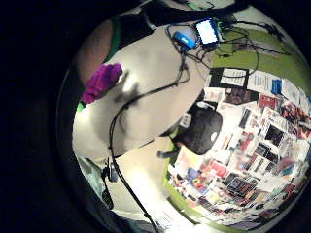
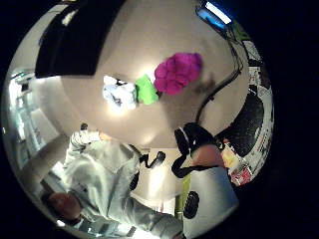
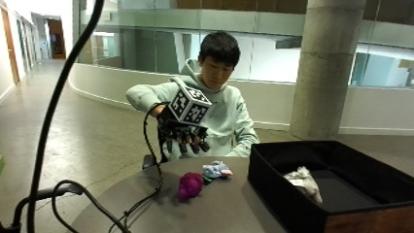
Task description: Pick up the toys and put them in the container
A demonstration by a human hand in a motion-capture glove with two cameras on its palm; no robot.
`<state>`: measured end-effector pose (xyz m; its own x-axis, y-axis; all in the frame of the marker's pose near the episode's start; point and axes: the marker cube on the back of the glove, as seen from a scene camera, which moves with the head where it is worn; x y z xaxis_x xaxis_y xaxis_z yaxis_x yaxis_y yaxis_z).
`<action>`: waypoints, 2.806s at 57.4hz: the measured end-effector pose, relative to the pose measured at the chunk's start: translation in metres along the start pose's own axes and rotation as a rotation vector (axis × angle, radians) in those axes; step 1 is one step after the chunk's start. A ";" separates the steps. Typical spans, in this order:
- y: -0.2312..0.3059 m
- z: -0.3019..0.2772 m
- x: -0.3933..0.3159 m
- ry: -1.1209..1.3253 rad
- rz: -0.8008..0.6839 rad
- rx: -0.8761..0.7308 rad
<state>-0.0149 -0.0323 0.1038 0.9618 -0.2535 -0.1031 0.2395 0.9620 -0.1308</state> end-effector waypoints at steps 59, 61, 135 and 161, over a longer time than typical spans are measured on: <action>-0.046 0.071 -0.058 -0.309 -0.102 0.041; -0.036 0.063 -0.064 -0.333 -0.099 0.053; -0.113 -0.234 -0.214 -0.590 -0.158 0.631; -0.035 -0.112 -0.126 -0.246 -0.094 0.350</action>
<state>-0.1597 -0.0451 0.0112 0.9266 -0.3505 0.1364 0.3171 0.9231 0.2177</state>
